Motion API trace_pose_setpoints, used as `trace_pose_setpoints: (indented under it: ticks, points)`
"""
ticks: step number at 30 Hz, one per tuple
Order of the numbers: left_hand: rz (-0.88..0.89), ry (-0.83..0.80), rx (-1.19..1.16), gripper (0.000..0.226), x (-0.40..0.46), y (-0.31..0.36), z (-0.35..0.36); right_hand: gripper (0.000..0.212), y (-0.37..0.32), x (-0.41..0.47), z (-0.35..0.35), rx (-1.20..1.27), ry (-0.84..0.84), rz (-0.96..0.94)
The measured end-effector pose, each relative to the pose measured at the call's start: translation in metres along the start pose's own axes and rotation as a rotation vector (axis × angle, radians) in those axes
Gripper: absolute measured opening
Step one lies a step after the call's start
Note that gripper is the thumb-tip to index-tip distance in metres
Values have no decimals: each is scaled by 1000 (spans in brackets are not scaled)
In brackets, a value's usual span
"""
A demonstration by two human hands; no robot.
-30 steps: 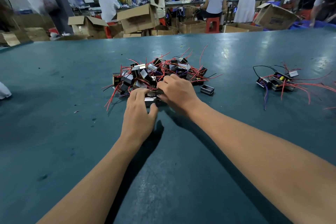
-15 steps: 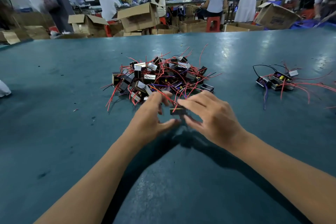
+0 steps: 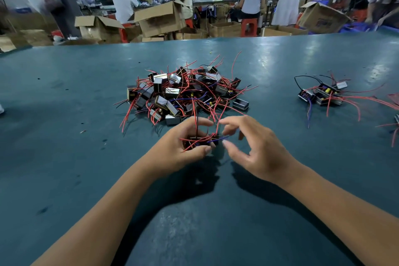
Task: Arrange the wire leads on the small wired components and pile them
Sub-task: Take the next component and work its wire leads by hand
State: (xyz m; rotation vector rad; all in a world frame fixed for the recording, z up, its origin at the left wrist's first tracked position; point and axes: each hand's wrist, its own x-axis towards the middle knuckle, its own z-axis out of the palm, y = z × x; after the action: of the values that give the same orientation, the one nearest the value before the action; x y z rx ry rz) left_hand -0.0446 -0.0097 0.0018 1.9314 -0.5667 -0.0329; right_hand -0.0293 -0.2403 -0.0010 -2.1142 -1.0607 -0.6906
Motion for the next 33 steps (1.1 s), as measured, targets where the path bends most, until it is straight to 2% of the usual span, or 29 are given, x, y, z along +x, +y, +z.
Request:
trace_pose_setpoints:
  ticks: [2,6,10,14,19,23,25,29,33]
  points:
    - [-40,-86,-80,54,-3,3,-4,33,4,2,-1,-48,-2,-3]
    - [-129,-216,-165,55,-6,2,-6,40,8,-1,-1,-44,-242,-8]
    - [-188,-199,-216,49,-7,1,-13,45,12,-3,-1,51,-356,96]
    - [-206,-134,-50,33,-6,-1,-21,52,17,1,-6,-28,-421,95]
    - [-264,-45,-82,25,-5,-6,-30,48,24,0,-13,-36,-327,141]
    - [-302,34,-174,41,-4,-9,-31,43,27,0,-16,80,-164,313]
    - [-301,41,-145,42,-3,-9,-31,41,29,0,-18,39,-88,351]
    - [-267,78,-58,42,-4,-7,-32,41,31,1,-21,-116,-41,314]
    - [-274,95,39,35,-3,-6,-30,38,26,4,-25,-42,59,263]
